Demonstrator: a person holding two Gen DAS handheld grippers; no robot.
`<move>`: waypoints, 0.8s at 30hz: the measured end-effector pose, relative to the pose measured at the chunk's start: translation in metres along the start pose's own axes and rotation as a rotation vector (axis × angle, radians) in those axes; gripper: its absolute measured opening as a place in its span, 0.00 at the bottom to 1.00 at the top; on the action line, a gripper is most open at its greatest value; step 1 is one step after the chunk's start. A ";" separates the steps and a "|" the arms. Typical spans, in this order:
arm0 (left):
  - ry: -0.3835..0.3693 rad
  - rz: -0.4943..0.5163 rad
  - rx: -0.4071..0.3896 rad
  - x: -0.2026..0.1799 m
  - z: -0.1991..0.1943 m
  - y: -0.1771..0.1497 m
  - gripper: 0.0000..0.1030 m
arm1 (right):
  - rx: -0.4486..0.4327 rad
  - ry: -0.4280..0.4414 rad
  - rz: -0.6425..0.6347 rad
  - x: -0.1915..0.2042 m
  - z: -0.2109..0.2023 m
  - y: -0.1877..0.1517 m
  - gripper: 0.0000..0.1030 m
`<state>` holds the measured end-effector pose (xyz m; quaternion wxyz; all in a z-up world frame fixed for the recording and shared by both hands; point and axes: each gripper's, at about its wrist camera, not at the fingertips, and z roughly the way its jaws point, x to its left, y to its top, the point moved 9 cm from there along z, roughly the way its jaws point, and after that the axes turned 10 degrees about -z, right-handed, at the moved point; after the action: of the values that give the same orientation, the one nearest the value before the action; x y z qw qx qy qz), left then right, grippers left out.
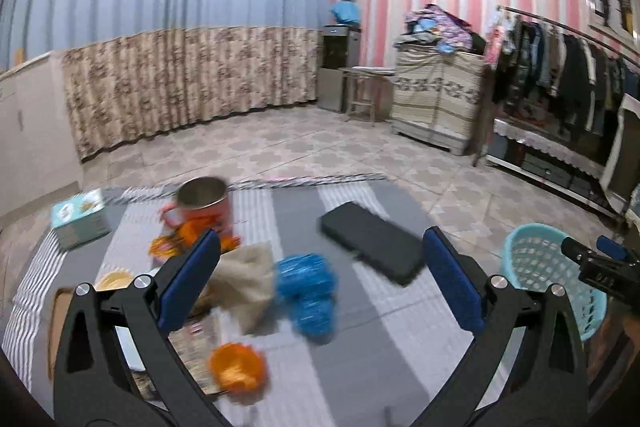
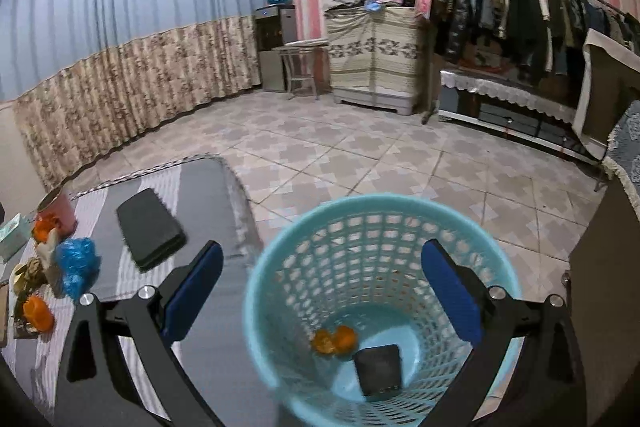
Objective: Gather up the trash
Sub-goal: 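Move both tools back to the table and grasp the receipt with the left tool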
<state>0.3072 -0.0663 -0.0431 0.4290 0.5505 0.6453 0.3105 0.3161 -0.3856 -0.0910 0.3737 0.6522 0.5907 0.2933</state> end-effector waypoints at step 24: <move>0.263 -0.234 0.212 0.222 -0.008 -0.073 0.95 | 0.133 0.182 -0.163 0.148 0.025 -0.040 0.94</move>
<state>0.2620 0.1368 -0.1502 0.3138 0.4685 0.7844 0.2583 0.3342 -0.2413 -0.1470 0.2969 0.5961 0.6914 0.2803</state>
